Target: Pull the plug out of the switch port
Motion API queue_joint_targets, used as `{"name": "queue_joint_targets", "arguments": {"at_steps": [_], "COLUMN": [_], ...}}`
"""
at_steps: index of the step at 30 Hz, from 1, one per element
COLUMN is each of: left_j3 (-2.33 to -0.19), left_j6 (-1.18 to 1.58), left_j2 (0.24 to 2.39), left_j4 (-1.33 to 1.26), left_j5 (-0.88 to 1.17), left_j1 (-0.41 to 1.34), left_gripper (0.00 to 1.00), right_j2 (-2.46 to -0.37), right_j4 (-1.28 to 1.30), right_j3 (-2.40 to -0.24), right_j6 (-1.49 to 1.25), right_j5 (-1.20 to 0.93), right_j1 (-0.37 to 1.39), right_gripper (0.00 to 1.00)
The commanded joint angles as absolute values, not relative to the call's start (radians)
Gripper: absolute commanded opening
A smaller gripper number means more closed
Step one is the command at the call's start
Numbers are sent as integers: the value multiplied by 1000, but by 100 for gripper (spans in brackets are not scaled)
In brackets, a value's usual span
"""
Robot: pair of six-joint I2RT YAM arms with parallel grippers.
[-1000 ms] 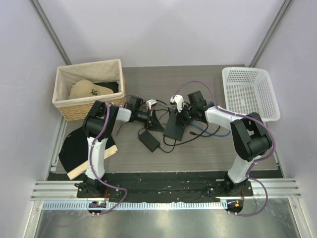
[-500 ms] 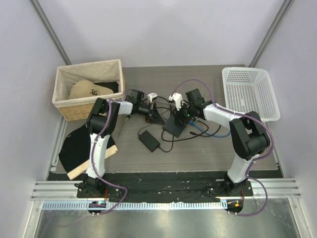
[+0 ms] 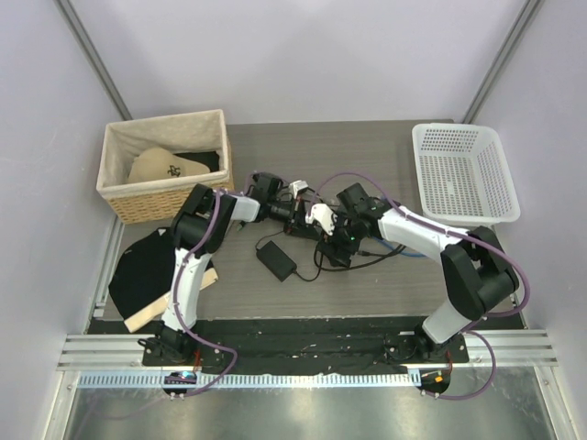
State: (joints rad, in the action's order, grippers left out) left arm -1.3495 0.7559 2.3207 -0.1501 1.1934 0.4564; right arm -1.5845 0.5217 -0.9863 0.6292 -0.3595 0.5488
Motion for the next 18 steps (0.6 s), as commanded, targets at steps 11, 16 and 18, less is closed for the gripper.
{"name": "queue_joint_targets", "arguments": {"at_steps": [11, 16, 18], "left_j3": [-1341, -1371, -1376], "left_j6": [871, 906, 920], "left_j2": [2372, 2349, 2339], "left_j4": [-295, -291, -296], "left_j5": [1158, 1173, 1190], "left_j1": [459, 400, 371], "left_gripper": [0, 0, 0], "right_j2": [-1762, -1802, -1810], "right_j4": [416, 457, 434], "right_j3": [-963, -905, -855], "right_j6": [624, 644, 647], "right_j5": [-152, -149, -140], "right_j1": [600, 621, 621], "right_gripper": [54, 34, 26]}}
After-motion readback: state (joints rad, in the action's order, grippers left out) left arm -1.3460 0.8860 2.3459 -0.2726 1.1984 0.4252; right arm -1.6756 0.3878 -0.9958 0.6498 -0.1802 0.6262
